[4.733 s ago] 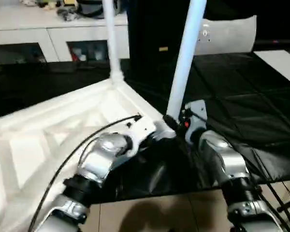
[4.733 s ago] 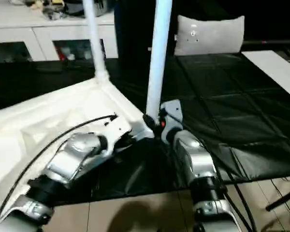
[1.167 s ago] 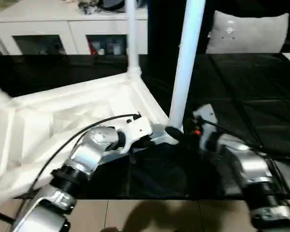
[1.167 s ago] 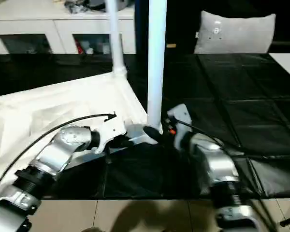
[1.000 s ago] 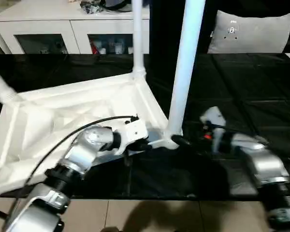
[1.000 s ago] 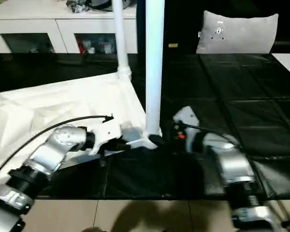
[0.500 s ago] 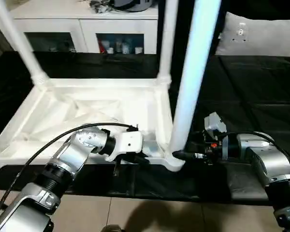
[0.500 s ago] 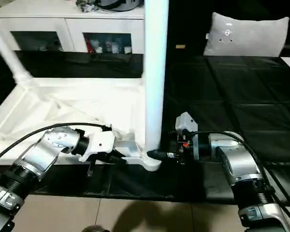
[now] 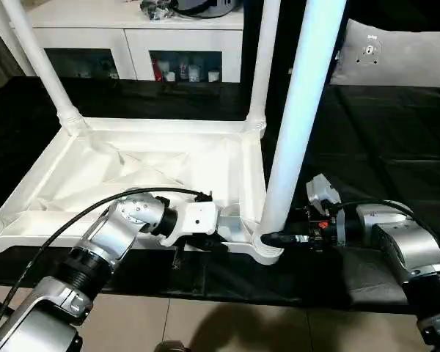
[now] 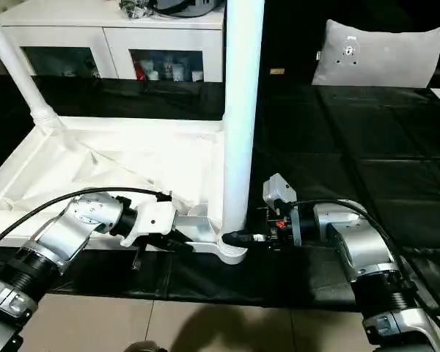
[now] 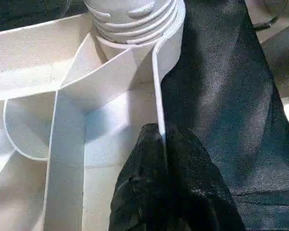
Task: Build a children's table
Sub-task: Rotate leg to tighten
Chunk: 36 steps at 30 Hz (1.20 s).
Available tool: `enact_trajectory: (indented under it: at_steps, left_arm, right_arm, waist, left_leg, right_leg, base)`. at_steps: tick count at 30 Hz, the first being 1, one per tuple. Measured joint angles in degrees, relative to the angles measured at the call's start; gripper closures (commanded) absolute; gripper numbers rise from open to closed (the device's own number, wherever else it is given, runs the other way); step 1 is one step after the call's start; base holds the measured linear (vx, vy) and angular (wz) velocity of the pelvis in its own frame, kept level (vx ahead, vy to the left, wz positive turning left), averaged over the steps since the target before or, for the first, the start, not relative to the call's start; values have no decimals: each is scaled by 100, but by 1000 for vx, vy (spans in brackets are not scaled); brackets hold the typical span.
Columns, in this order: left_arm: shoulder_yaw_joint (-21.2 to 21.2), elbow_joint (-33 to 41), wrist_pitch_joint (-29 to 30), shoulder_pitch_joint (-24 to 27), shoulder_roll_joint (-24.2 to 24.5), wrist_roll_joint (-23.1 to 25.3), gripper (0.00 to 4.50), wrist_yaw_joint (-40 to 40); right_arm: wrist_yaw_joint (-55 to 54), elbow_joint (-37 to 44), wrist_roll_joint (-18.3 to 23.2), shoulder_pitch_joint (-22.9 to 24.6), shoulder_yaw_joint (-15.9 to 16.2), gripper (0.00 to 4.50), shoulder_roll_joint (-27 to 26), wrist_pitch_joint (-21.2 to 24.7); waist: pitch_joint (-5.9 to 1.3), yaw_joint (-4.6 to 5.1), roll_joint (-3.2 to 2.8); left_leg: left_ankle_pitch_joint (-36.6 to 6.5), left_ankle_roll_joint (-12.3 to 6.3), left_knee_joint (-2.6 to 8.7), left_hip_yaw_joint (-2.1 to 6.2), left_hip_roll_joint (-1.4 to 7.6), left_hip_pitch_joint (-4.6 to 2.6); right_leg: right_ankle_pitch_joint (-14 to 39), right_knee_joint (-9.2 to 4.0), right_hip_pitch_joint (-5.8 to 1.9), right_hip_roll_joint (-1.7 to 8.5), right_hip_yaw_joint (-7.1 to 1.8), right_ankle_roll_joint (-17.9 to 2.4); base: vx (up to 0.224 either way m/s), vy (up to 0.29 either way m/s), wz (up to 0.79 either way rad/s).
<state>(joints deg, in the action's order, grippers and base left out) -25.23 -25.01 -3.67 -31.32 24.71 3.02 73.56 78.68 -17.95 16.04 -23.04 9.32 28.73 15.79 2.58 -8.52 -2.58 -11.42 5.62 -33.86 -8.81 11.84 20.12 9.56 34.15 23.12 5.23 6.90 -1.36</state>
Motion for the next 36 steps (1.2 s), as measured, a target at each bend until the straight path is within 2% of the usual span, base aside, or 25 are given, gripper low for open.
enact_trajectory:
  at_steps: [4, 7, 10, 11, 13, 15, 17, 18, 19, 20, 23, 25, 26, 30, 33, 35, 36]
  left_arm:
    - [94, 140, 381, 87, -74, -64, 450, -105]
    - [247, 228, 850, 146, -200, 29, 450, -538]
    - [416, 298, 1444, 150, -433, 192, 450, -1090]
    - [475, 336, 1759, 151, -593, 264, 450, -1396]
    - [530, 402, 2117, 146, -848, 352, 450, -1826]
    - [578, 410, 2310, 144, -1051, 401, 450, -2166]
    - [665, 375, 2542, 106, -1367, 597, 450, -2736]
    - [667, 369, 2612, 92, -1454, 647, 450, -2907]
    - [667, 369, 2646, 91, -1534, 683, 450, -3033]
    - [667, 369, 2676, 91, -1602, 691, 450, -3133]
    - [660, 404, 2746, 91, -1675, 690, 450, -3172]
    - [639, 419, 2748, 92, -1672, 688, 450, -3172]
    - [620, 431, 2741, 92, -1649, 684, 450, -3163]
    - [577, 447, 2575, 93, -1453, 647, 450, -3018]
    - [558, 444, 2439, 106, -1337, 613, 450, -2864]
    - [518, 424, 2273, 107, -1217, 572, 450, -2717]
    - [516, 399, 2199, 106, -1177, 561, 450, -2644]
  right_arm:
    - [-269, 174, 17, 83, -54, 247, -121, 218]
    - [-965, 193, -92, 159, -223, 247, -433, 275]
    - [-1966, 140, -276, 125, -458, 248, -906, 401]
    - [-2515, 69, -386, 35, -548, 248, -1142, 492]
    - [-3201, -5, -542, -77, -662, 248, -1414, 559]
    - [-3748, -117, -649, -191, -726, 248, -1640, 568]
    - [-4666, -476, -844, -413, -873, 248, -2116, 374]
    - [-4935, -582, -894, -477, -912, 248, -2232, 310]
    - [-5113, -659, -898, -500, -960, 194, -2317, 232]
    - [-5246, -725, -892, -510, -1035, 180, -2390, 146]
    - [-5453, -825, -807, -505, -1205, 173, -2577, 25]
    - [-5459, -844, -837, -477, -1194, 137, -2571, -90]
    - [-5436, -845, -847, -445, -1160, 132, -2556, -178]
    - [-4974, -816, -760, -309, -1107, 92, -2319, -352]
    - [-4529, -789, -702, -170, -1088, 77, -2073, -444]
    - [-3986, -677, -640, -77, -985, 48, -1739, -472]
    - [-3735, -596, -624, -17, -931, 48, -1561, -475]
  waist:
    - [-4, 23, -7]
    - [-6, 70, -10]
    - [-8, 240, -12]
    - [-8, 330, -12]
    - [-9, 430, -10]
    - [-11, 495, -7]
    - [-12, 548, -7]
    - [-12, 553, -8]
    - [-12, 550, -8]
    - [-12, 543, -8]
    - [-12, 510, -11]
    - [-11, 500, -11]
    - [-11, 497, -11]
    - [-6, 481, -16]
    - [0, 431, -21]
    - [4, 383, -27]
    - [4, 358, -27]
  left_leg:
    - [0, 1, 0, -2, 1, -5]
    - [5, 3, -4, -3, 2, -14]
    - [9, 10, -6, -3, 2, -22]
    - [11, 12, -7, -1, 1, -25]
    - [11, 12, -7, 1, 1, -26]
    - [10, 12, -6, -2, 1, -25]
    - [11, 13, -3, 0, 3, -23]
    - [11, 13, -2, 1, 3, -22]
    - [10, 12, -2, 2, 3, -20]
    - [10, 12, -1, 3, 2, -15]
    - [8, 9, 2, 4, 2, -8]
    - [7, 8, 5, 4, 2, -7]
    - [6, 8, 8, 4, 2, -7]
    - [7, 8, 13, 4, 2, -5]
    - [7, 8, 11, 3, 2, -3]
    - [7, 7, 10, 2, 1, -2]
    - [6, 7, 11, 2, 1, -2]
  right_leg:
    - [-1, 3, 0, 0, -2, -1]
    - [-2, 7, -3, -2, -2, 4]
    - [-3, 6, -6, -1, -4, 5]
    - [-4, 3, -6, -1, -5, 6]
    - [-4, -1, -6, -1, -6, 6]
    - [-5, -1, -6, -2, -5, 6]
    - [-6, 0, -5, -5, 0, 5]
    - [-6, -1, -5, -5, 2, 5]
    - [-6, -1, -6, -5, 3, 5]
    - [-5, -6, -6, -5, 4, 5]
    - [-5, -10, -5, -4, 4, 6]
    - [-4, -11, -4, -4, 4, 6]
    - [-4, -11, -3, -4, 4, 7]
    - [-3, -11, 0, -5, 4, 7]
    - [-4, -11, 0, -4, 4, 7]
    - [-4, -12, 0, -4, 3, 7]
    - [-4, -12, 1, -4, 3, 7]
  base:
    - [0, 0, 0]
    - [0, 0, 0]
    - [0, 0, 0]
    - [0, 0, 0]
    - [0, 0, 0]
    - [0, 0, 0]
    - [0, 0, 0]
    - [0, 0, 0]
    - [0, 0, 0]
    - [0, 0, 0]
    - [0, 0, 0]
    - [0, 0, 0]
    - [0, 0, 0]
    - [0, 0, 0]
    - [0, 0, 0]
    - [0, 0, 0]
    - [0, 0, 0]
